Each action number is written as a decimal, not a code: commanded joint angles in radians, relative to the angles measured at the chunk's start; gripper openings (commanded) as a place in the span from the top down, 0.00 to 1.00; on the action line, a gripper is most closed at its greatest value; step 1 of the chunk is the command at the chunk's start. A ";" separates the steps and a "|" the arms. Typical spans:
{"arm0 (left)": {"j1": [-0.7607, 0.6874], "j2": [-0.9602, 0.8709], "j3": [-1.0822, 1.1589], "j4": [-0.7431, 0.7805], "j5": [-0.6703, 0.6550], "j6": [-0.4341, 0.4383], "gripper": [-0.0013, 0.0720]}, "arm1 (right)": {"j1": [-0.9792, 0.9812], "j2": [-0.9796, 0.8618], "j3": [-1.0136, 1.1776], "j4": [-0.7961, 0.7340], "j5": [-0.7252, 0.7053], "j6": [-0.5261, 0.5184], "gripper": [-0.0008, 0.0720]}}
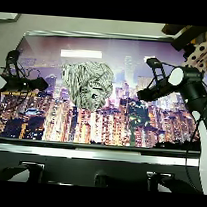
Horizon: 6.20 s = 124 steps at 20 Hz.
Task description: Fold the clothes and pants, and hang the long-sleeved shirts on hangers.
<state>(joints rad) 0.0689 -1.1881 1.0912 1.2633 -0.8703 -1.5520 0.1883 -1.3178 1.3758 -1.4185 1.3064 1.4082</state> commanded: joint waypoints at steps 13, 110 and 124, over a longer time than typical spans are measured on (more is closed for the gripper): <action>-0.046 -0.579 0.060 -0.872 0.137 0.497 0.17 | 0.001 -0.010 -0.001 0.003 -0.061 0.025 0.44; 0.324 0.073 -0.476 -0.141 -0.367 0.177 0.07 | -0.127 0.141 -0.875 0.611 -0.233 0.002 0.18; 0.322 0.018 -0.519 -0.153 -0.313 0.248 0.08 | -0.084 0.257 -0.883 0.634 -0.269 0.151 0.95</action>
<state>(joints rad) 0.3920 -1.1557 0.5880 1.1168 -1.2198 -1.3121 0.1028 -1.0832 0.4934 -0.7879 1.0168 1.5429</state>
